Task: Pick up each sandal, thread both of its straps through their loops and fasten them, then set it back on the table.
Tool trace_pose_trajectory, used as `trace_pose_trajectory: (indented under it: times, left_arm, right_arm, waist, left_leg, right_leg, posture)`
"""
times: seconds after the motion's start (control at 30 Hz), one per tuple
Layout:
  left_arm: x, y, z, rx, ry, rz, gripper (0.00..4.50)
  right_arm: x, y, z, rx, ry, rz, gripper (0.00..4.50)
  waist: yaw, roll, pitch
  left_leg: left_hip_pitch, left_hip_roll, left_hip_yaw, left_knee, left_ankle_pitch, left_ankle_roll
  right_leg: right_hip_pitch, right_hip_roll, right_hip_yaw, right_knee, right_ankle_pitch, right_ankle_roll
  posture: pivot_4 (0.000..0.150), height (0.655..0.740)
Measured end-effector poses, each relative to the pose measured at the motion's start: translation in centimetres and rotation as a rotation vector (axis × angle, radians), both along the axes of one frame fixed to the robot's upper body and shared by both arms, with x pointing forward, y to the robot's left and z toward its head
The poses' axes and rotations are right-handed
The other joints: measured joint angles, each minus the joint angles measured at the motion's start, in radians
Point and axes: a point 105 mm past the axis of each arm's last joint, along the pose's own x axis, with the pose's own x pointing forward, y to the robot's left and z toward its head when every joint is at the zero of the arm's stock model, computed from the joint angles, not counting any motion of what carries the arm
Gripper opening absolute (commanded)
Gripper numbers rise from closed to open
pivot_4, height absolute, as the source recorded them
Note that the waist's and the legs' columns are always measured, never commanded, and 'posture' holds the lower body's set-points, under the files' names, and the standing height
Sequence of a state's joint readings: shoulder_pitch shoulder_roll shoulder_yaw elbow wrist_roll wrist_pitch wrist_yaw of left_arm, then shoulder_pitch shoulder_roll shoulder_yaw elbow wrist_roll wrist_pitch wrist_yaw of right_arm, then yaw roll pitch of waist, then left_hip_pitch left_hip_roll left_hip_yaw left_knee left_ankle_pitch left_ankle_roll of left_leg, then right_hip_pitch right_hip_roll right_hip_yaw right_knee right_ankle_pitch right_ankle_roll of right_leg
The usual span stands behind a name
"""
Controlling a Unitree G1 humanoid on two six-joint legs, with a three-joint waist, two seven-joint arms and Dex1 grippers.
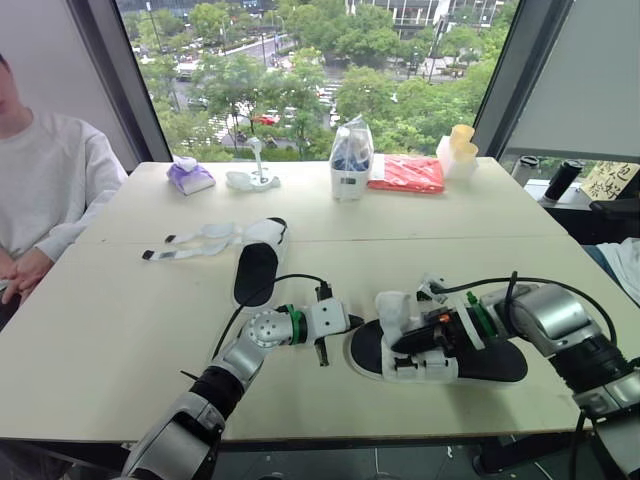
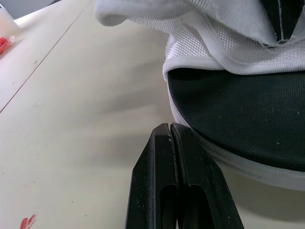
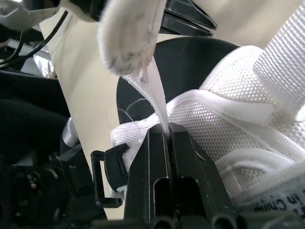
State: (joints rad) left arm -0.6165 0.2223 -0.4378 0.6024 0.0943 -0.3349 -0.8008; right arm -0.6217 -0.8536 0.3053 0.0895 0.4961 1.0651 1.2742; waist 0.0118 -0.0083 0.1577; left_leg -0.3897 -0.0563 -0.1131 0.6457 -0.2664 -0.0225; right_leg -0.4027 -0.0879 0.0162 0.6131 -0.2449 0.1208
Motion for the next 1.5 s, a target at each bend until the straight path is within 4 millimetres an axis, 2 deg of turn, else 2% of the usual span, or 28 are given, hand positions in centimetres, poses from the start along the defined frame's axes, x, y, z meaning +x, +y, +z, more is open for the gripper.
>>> trace_pose_trajectory:
  times: [0.23,0.47,0.53,0.6,0.7,0.73,0.8,1.0,1.03,1.3,1.4,1.5]
  left_arm:
    - [0.1,0.0,0.1,0.003,-0.001,-0.003,0.0]
    - [-0.1,0.2,-0.1,0.002,0.035,0.005,0.0]
    - [-0.8,1.1,-0.1,-0.022,0.096,0.011,0.0]
    - [-2.7,2.5,-0.1,-0.033,0.203,-0.015,0.0]
    - [-4.4,3.3,0.0,-0.057,0.341,-0.039,0.0]
    - [-4.8,3.3,0.0,-0.063,0.378,-0.045,0.49]
    - [-5.2,3.3,0.1,-0.062,0.423,-0.052,1.19]
    - [-5.5,2.6,0.8,-0.08,0.481,-0.061,4.17]
    - [-5.4,2.5,0.9,-0.081,0.477,-0.057,4.42]
    - [-4.5,3.1,2.5,-0.07,0.471,-0.056,4.42]
    - [-4.9,2.5,4.9,-0.123,0.441,-0.104,3.64]
    - [-5.3,2.1,5.8,-0.139,0.424,-0.131,2.1]
  right_arm:
    - [-1.5,0.3,0.6,0.088,0.042,0.016,0.01]
    - [-1.3,0.8,1.3,0.137,0.04,-0.009,0.01]
    - [-1.2,1.0,1.2,0.14,0.036,-0.013,0.01]
    - [-1.1,1.1,1.2,0.145,0.031,-0.013,0.01]
    - [-1.1,1.1,1.3,0.145,0.03,-0.017,0.01]
    - [-1.0,1.0,1.3,0.146,0.031,-0.02,0.0]
    - [-1.0,1.0,1.3,0.146,0.03,-0.022,0.0]
    - [-0.9,0.8,1.4,0.142,0.02,-0.031,0.0]
    - [-0.9,0.8,1.4,0.14,0.019,-0.032,0.0]
    - [-0.8,0.5,1.6,0.132,0.004,-0.043,0.0]
    - [-0.8,0.5,1.5,0.129,0.004,-0.047,0.0]
    - [-0.6,0.7,1.3,0.132,-0.003,-0.052,0.0]
  waist:
    - [0.0,0.0,0.0]
    - [-0.002,0.001,0.0]
    - [-0.011,0.001,0.0]
    - [-0.024,0.003,0.002]
    - [-0.022,0.004,0.005]
    - [-0.022,0.005,0.006]
    - [-0.02,0.004,0.008]
    - [-0.02,0.004,0.01]
    - [-0.02,0.004,0.011]
    - [-0.02,0.004,0.017]
    - [-0.02,0.004,0.018]
    - [-0.022,0.004,0.018]
  left_leg:
    - [0.0,0.0,0.0,0.0,0.0,0.0]
    - [0.0,0.0,0.0,0.0,0.0,0.0]
    - [-0.001,0.0,0.001,-0.001,0.0,0.0]
    - [-0.002,0.001,0.001,-0.004,0.0,0.0]
    - [-0.003,0.0,0.0,-0.004,0.0,0.0]
    - [-0.003,0.0,0.0,-0.004,0.0,0.0]
    - [-0.003,-0.001,0.001,-0.004,0.0,0.0]
    - [-0.003,-0.001,0.001,-0.002,0.0,0.0]
    - [-0.003,-0.001,0.001,-0.002,0.0,0.0]
    - [-0.005,-0.001,0.001,-0.002,0.0,0.0]
    - [-0.006,-0.001,0.001,-0.001,0.0,0.0]
    - [-0.005,-0.001,0.001,-0.001,0.0,0.0]
  right_leg:
    - [0.0,0.0,0.0,0.0,0.0,0.0]
    - [-0.001,0.0,0.0,0.0,0.0,0.0]
    - [-0.003,0.0,0.001,0.001,0.0,0.0]
    - [-0.005,0.0,0.001,0.001,0.0,0.0]
    - [-0.006,-0.001,0.001,0.001,0.0,0.0]
    - [-0.006,-0.001,0.001,0.001,0.0,0.0]
    - [-0.006,-0.002,0.001,0.001,0.0,0.0]
    - [-0.005,-0.002,0.001,0.001,0.0,0.0]
    - [-0.005,-0.002,0.001,0.001,0.0,0.0]
    - [-0.006,-0.002,0.001,0.001,0.0,0.0]
    - [-0.006,-0.002,0.001,0.001,0.0,0.0]
    - [-0.006,-0.002,0.001,0.001,0.0,0.0]
  posture:
    - [0.15,0.74]
    - [0.15,0.74]
    - [0.15,0.74]
    - [0.15,0.74]
    - [0.15,0.74]
    - [0.15,0.74]
    - [0.15,0.74]
    - [0.15,0.74]
    - [0.15,0.74]
    - [0.15,0.74]
    - [0.15,0.74]
    - [0.15,0.74]
